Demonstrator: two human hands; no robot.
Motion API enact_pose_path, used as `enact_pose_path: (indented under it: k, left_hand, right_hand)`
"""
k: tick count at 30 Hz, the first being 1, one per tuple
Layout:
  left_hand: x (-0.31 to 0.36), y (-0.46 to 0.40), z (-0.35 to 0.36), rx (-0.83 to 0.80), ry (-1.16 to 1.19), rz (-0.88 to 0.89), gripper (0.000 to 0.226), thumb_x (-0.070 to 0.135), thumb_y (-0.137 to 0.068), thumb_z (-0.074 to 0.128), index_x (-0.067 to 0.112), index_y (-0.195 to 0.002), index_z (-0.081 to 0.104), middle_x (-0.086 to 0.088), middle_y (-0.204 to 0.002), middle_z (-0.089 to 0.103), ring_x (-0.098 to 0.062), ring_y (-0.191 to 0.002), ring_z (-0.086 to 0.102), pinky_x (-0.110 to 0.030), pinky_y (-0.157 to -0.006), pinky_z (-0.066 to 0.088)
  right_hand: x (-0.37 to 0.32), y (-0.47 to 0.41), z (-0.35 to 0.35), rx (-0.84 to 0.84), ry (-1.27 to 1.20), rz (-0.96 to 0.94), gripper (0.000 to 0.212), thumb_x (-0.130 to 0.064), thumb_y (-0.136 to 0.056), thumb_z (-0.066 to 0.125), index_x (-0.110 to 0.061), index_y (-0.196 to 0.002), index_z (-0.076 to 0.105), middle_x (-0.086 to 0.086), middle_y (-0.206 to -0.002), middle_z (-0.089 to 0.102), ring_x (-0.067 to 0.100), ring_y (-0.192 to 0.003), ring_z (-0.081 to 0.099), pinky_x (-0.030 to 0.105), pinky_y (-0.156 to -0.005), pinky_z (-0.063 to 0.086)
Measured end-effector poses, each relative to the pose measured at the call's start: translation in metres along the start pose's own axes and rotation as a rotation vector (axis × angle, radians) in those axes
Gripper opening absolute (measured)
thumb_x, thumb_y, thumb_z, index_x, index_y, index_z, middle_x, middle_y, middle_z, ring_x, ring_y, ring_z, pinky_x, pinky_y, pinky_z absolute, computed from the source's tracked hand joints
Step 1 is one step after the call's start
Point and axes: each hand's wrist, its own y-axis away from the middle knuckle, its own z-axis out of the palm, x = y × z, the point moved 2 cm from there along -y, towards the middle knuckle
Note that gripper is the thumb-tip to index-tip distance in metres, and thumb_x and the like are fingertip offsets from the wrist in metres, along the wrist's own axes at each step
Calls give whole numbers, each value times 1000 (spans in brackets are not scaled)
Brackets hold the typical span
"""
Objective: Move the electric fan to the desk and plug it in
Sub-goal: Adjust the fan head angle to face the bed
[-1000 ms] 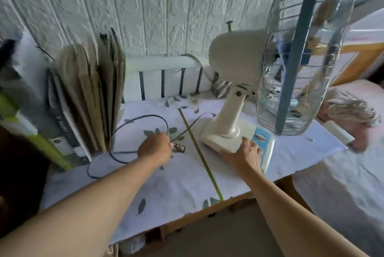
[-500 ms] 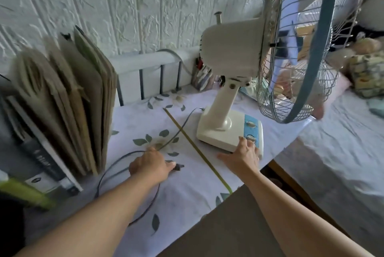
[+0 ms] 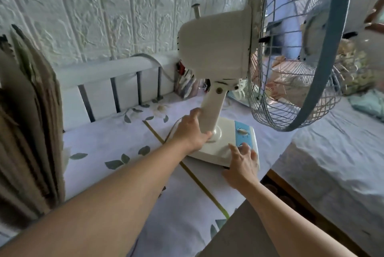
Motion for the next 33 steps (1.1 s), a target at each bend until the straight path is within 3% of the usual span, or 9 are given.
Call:
enact_pose_path:
  k: [3,6,10,17,20,23,26,33]
  left_hand:
    - [11,-19,4,32,166,48,75,35,-83,67,23,-144,26,-8,-139,48,-27,-122,53,-42,-104,45]
    - [20,-33,2,27,234,88,68,32,-87,64,22,-143,26,-4,-139,50,-26,-122,54,-39,-105,43]
    - [31,-47,-4,4,328,85,58,31,-88,63,19,-137,34,-6,-130,58,-28,-117,57,-46,-104,44]
    - [31,-53,-9,12,266,87,48,29,-81,72,12,-115,43,-8,-121,62,-22,-98,56,-32,-85,46]
    - [33,-51,-6,59,239,75,46,32,-78,74,18,-106,41,-7,-121,63,-27,-106,60,-39,-93,50]
    - [36,-47,-3,121,239,58,50,34,-75,77,19,-110,44,-5,-118,66,-30,-109,62,-47,-94,50]
    - [38,-44,2,178,254,28,51,36,-74,77,20,-112,46,-4,-115,67,-30,-108,63,-47,-92,51]
    - [48,-39,12,234,202,-62,47,40,-74,75,22,-106,46,-5,-117,66,-31,-108,62,-44,-89,51]
  right_hand:
    - [4,-7,5,6,4,-4,77,-14,-84,58,-34,-148,21,8,-154,10,34,-142,11,48,-117,21]
    - [6,-15,8,43,25,-6,76,-11,-85,55,-35,-148,20,9,-153,14,34,-142,14,49,-117,22]
    - [5,-22,10,55,38,-11,76,-10,-85,54,-36,-148,20,9,-155,12,34,-143,12,47,-119,18]
    - [7,-35,0,-33,54,-74,81,-8,-86,56,-43,-147,17,4,-159,6,31,-148,4,46,-119,18]
    - [12,-39,-6,-52,67,-113,87,-8,-81,64,-42,-148,19,2,-159,7,29,-148,4,45,-119,18]
    - [18,-46,-10,-54,77,-168,87,-18,-78,72,-44,-145,23,0,-158,10,28,-147,6,46,-117,19]
    - [24,-53,-14,-52,66,-196,78,-14,-83,64,-42,-145,26,-2,-158,12,27,-147,7,46,-116,21]
    - [39,-67,-26,-67,64,-234,84,-7,-80,64,-40,-147,25,-3,-157,16,24,-145,14,42,-113,28]
